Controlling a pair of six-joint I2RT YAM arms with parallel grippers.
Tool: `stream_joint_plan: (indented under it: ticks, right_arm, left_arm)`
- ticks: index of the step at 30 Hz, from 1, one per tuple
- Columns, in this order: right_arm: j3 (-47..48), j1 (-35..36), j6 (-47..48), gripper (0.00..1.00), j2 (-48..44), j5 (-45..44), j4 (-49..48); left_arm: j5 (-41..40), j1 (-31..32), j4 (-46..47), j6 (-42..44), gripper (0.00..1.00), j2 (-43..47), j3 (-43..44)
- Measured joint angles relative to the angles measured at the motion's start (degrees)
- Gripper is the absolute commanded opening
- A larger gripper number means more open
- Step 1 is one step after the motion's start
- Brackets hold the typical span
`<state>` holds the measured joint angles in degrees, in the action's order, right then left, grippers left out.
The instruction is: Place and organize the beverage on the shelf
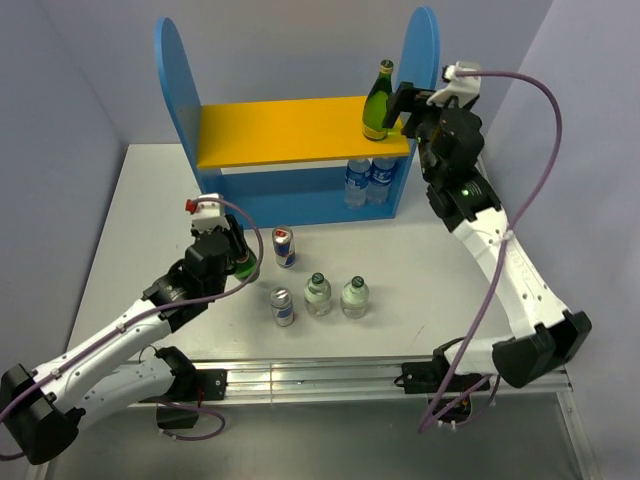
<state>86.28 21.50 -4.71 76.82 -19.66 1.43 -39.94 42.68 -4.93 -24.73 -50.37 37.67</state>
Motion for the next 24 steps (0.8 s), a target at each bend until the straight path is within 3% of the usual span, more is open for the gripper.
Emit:
stream_joint_plan:
  ticks: [5, 11, 19, 24]
  right_arm:
    - [-7.56, -0.04, -1.70, 1.00, -8.04, -1.33, -1.42]
    - [-14.82, -0.04, -2.56, 1.00, -15.56, -2.89, -2.03]
    - [-22.97, -0.04, -4.33, 1.00, -20.52, -3.52, -3.26]
    - [-28.50, -0.04, -6.08, 1.00, -21.97, -3.19, -4.02]
  left_arm:
    - [0.55, 0.09, -2.54, 2.34, 0.00, -2.10, 7.76]
    - [4.20, 0.28, -6.69, 7.65, 0.00, -10.86, 25.24]
    - [11.89, 0.39, -8.44, 14.73, 0.00, -30.47, 56.61]
    - [16.26, 0.42, -9.73, 17.92, 0.00, -42.38, 70.90]
